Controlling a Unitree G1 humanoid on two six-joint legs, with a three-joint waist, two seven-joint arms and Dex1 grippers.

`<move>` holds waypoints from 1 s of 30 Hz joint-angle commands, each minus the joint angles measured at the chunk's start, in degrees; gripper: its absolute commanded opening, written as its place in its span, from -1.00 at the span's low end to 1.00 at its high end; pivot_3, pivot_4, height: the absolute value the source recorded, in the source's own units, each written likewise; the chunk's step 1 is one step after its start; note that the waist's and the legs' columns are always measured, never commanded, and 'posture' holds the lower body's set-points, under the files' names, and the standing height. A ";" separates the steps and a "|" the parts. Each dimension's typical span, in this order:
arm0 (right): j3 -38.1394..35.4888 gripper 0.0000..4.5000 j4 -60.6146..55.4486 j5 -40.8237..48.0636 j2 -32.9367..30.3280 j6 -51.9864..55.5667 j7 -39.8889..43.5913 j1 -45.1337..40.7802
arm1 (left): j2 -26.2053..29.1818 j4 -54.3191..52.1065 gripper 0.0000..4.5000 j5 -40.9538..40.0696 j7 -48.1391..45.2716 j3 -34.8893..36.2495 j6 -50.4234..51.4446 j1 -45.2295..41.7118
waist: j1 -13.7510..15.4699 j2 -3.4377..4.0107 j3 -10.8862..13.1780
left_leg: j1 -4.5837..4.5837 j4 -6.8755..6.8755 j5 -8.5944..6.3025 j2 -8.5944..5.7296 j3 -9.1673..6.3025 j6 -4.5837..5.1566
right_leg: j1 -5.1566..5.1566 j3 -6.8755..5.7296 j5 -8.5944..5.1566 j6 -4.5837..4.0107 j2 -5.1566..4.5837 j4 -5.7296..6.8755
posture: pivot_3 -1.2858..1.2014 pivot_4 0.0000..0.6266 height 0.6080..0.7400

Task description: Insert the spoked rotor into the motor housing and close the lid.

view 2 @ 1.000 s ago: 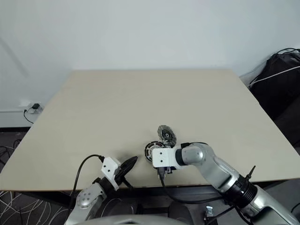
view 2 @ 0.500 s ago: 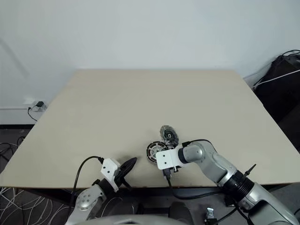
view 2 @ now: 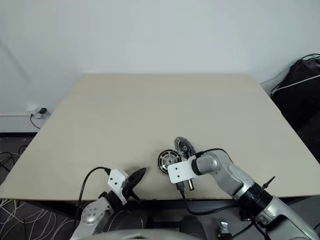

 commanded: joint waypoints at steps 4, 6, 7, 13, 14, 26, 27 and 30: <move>-7.80 -0.95 -5.51 3.84 4.82 11.15 -3.28 2.21 | -0.29 -1.46 -1.00 -0.08 -0.29 -0.33 -0.69 -0.75 | -0.01 -0.01 0.02 | 0.00 0.02 0.00 0.02 -0.02 0.00 | -0.01 0.01 0.01 -0.01 0.00 0.06 | 0.03 -1.00 1.00; -9.36 -0.95 -8.13 5.32 7.03 18.19 -3.47 3.23 | -0.31 -1.40 -1.00 -0.10 -0.33 -0.36 -0.62 -0.83 | 0.02 0.00 0.03 | -0.01 0.02 0.00 0.02 -0.01 0.00 | -0.02 0.02 0.01 -0.01 0.00 0.06 | 0.03 -1.00 1.00; -9.85 -0.95 -9.41 5.95 8.02 21.60 -3.62 3.58 | -0.35 -1.35 -1.00 -0.11 -0.34 -0.36 -0.58 -0.89 | 0.05 0.00 0.03 | -0.01 0.02 0.00 0.02 -0.01 0.00 | -0.03 0.02 0.01 -0.01 0.00 0.06 | 0.03 -1.00 1.00; -10.39 -0.95 -17.12 8.84 12.96 42.04 -5.45 4.51 | -0.51 -1.18 -1.00 -0.18 -0.51 -0.49 -0.34 -1.14 | 0.13 0.01 0.03 | -0.07 -0.05 0.00 0.00 -0.02 0.00 | -0.11 0.02 0.07 -0.13 0.00 0.06 | 0.03 -1.00 1.00; -10.18 -0.95 -18.32 9.65 13.23 44.39 -5.52 4.53 | -0.51 -1.18 -1.00 -0.21 -0.54 -0.49 -0.30 -1.15 | 0.13 0.01 0.03 | -0.07 -0.05 -0.01 0.00 -0.01 0.00 | -0.11 0.01 0.06 -0.12 0.00 0.05 | 0.03 -1.00 1.00; -9.22 -0.95 -19.25 14.84 14.92 52.44 -12.68 2.38 | -0.58 -1.26 -1.00 -0.19 -0.64 -0.68 0.06 -1.20 | -0.13 0.02 0.04 | -0.10 -0.05 -0.01 -0.01 -0.01 0.00 | -0.13 -0.01 -0.03 -0.07 -0.18 0.04 | 0.03 -1.00 1.00; -9.12 -0.95 -18.47 14.99 15.36 52.02 -13.55 2.19 | -0.58 -1.24 -1.00 -0.19 -0.64 -0.70 0.06 -1.20 | -0.19 0.02 0.04 | -0.10 -0.05 -0.01 0.00 -0.01 0.00 | -0.13 -0.01 -0.03 -0.07 -0.17 0.04 | 0.03 -1.00 1.00; -8.16 -0.95 -16.39 14.79 16.09 50.71 -15.81 1.60 | -0.55 -1.22 -1.00 -0.16 -0.57 -0.82 0.04 -1.19 | -0.23 0.02 0.05 | -0.10 -0.05 -0.01 -0.01 0.00 0.00 | -0.13 -0.01 -0.02 -0.06 -0.17 0.03 | 0.03 -1.00 1.00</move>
